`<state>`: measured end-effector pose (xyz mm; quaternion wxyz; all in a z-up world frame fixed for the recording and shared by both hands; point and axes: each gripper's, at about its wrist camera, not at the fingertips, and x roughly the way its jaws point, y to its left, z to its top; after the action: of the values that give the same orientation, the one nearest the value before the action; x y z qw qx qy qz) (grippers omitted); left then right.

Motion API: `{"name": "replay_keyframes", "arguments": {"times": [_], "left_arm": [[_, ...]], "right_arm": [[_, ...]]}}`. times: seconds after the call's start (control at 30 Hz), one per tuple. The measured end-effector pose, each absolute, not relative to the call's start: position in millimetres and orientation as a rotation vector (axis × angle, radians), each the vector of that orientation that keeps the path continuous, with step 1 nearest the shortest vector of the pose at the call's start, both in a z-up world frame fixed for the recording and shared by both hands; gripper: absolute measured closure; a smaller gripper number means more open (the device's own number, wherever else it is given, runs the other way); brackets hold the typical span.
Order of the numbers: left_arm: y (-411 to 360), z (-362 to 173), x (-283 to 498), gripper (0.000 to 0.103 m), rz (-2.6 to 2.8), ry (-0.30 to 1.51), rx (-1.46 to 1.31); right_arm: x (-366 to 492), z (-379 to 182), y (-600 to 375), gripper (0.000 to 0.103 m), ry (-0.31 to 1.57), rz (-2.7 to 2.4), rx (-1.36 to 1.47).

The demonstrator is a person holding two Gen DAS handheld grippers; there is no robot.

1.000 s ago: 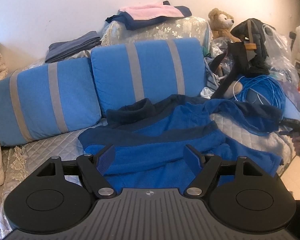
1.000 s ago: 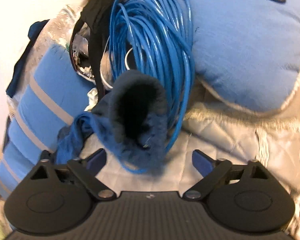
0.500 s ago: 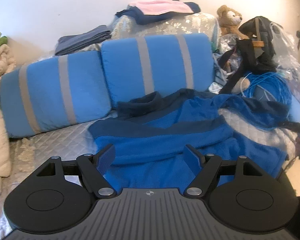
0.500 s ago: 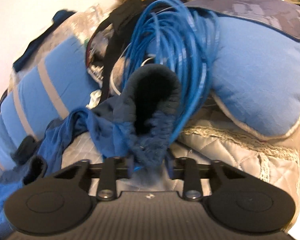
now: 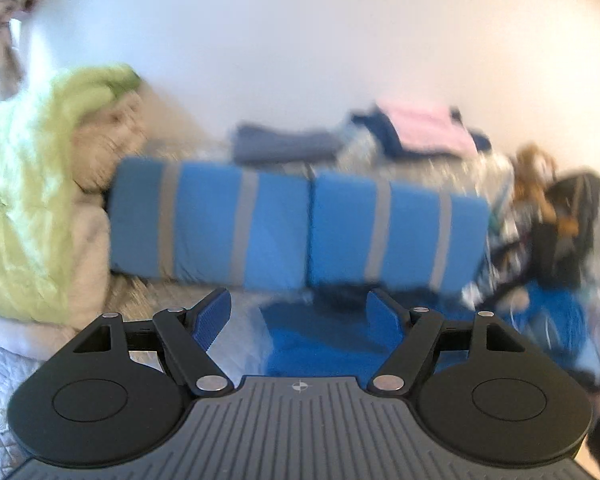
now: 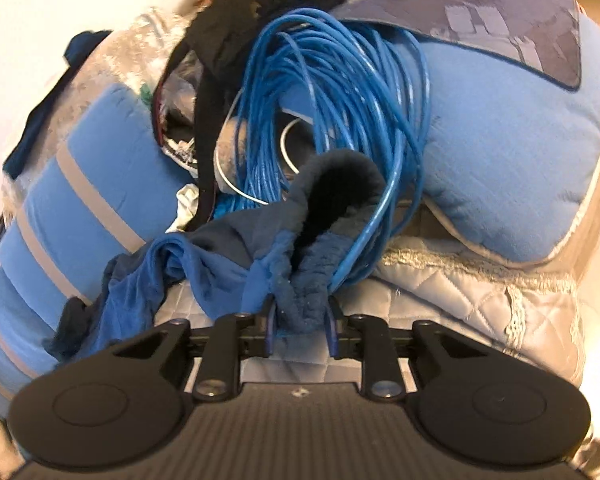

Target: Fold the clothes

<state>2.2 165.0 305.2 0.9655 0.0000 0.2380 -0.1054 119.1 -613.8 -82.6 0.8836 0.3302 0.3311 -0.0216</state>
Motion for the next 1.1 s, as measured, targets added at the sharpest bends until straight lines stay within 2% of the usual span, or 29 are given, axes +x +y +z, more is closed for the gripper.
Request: {"name": "replay_keyframes", "arguments": {"times": [0.3,0.4,0.5,0.53,0.57,0.6,0.67,0.77,0.8,0.83,0.87,0.93,1.1], "left_arm": [[147,353,28,0.031,-0.272,0.388,-0.047],[135,357,39,0.031,-0.295,0.394,-0.038],[127,360,45,0.031,-0.315,0.393,-0.036],[125,360,46,0.031,-0.317,0.389,-0.037],[124,360,46,0.031,-0.319,0.386,-0.037],[123,359,47,0.031,-0.321,0.382,-0.038],[120,359,48,0.031,-0.325,0.375,-0.039],[114,344,52,0.031,-0.341,0.403,-0.041],[111,338,54,0.031,-0.345,0.418,-0.035],[108,331,56,0.031,-0.349,0.434,-0.027],[104,325,57,0.031,-0.354,0.445,-0.013],[97,313,59,0.031,-0.363,0.464,0.02],[84,294,66,0.031,-0.374,0.489,0.041]], "right_arm": [[141,-62,-620,0.077,0.816,-0.081,0.77],[146,-70,-624,0.07,0.862,-0.124,0.791],[148,-88,-627,0.057,0.881,-0.144,0.79],[147,-93,-628,0.042,0.887,-0.147,0.799],[146,-98,-629,0.035,0.891,-0.151,0.81],[144,-99,-630,0.034,0.883,-0.151,0.822],[138,-98,-630,0.039,0.839,-0.134,0.822],[132,-90,-626,0.056,0.764,-0.087,0.782],[131,-88,-625,0.063,0.749,-0.078,0.768],[133,-87,-623,0.076,0.74,-0.075,0.757],[134,-86,-622,0.08,0.731,-0.072,0.746],[138,-81,-616,0.086,0.711,-0.064,0.699],[165,-35,-569,0.088,0.622,0.047,0.526]]}}
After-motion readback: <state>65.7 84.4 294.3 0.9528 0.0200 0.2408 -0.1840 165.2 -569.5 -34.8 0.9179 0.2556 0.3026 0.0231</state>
